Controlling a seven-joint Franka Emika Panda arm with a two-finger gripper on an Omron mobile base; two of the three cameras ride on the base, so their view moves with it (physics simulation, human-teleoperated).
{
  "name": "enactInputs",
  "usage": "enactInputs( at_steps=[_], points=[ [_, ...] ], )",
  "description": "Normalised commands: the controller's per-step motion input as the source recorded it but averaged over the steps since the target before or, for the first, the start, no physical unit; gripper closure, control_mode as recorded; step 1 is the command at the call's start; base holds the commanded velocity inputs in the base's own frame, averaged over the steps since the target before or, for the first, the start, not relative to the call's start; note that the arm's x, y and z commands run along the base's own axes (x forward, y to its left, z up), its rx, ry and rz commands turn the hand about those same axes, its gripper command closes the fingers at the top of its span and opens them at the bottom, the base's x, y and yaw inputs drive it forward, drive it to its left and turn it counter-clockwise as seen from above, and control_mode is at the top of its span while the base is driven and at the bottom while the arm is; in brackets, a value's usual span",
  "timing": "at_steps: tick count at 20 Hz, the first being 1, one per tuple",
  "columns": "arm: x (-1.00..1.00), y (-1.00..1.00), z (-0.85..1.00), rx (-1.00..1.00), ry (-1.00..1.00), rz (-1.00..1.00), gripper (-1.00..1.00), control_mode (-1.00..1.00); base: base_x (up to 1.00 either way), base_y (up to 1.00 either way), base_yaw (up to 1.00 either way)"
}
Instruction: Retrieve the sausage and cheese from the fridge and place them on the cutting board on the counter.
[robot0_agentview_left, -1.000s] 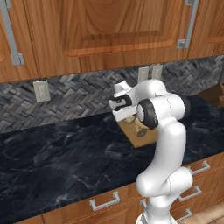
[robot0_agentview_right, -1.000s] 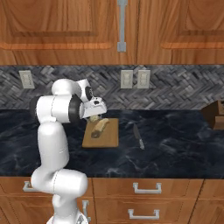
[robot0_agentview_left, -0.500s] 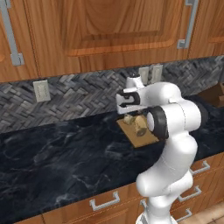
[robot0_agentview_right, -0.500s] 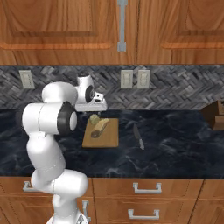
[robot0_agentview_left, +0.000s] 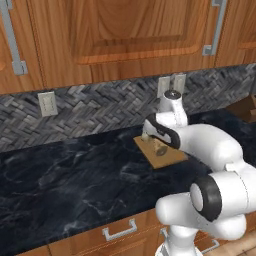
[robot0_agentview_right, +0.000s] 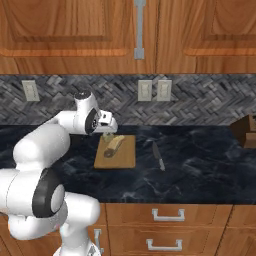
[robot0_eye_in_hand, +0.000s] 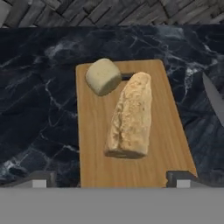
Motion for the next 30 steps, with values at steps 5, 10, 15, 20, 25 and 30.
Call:
enactInputs(
  at_steps=[5, 10, 15, 20, 25, 30],
  points=[
    [-1.00, -0.06, 0.98, 0.00, -0.27, 0.00, -1.00, -1.00, 0.00, 0.00, 0.00],
    [-1.00, -0.12, 0.94, 0.01, -0.21, 0.00, -1.00, -1.00, 0.00, 0.00, 0.00],
    [-1.00, -0.02, 0.98, 0.09, -0.22, 0.00, -1.00, -1.00, 0.00, 0.00, 0.00],
    [-1.00, -0.02, 0.94, 0.05, 0.01, 0.00, -1.00, -1.00, 0.00, 0.00, 0.00],
    [-0.66, 0.00, 0.11, -0.19, 0.36, 0.00, -1.00, -1.00, 0.00, 0.00, 0.00],
    [-0.18, 0.00, -0.13, -0.05, 0.17, 0.00, -1.00, -1.00, 0.00, 0.00, 0.00]
  ],
)
